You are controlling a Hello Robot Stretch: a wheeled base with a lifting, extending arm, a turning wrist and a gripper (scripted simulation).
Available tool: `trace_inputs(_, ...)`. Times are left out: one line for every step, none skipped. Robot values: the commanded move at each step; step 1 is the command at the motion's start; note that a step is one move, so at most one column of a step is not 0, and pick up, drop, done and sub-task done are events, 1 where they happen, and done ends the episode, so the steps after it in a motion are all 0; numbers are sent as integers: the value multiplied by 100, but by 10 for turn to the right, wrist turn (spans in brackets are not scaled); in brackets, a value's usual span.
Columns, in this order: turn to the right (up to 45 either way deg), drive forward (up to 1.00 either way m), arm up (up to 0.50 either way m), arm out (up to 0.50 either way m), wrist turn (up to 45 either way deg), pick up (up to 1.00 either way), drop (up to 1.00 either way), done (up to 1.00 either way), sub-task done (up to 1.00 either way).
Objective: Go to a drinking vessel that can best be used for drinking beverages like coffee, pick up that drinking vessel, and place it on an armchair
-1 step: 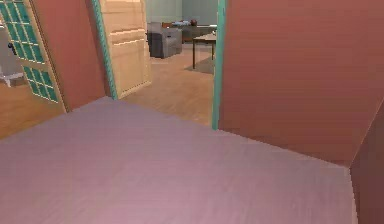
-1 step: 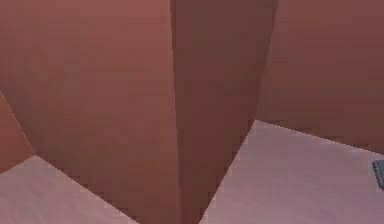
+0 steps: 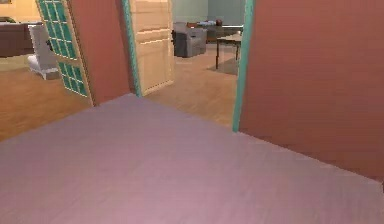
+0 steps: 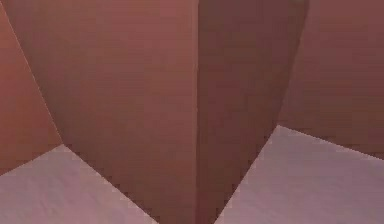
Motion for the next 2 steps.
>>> trace_inputs(0,100,0,0,0,0,0,0,0)
trace_inputs(-30,0,0,0,0,0,0,0,0)
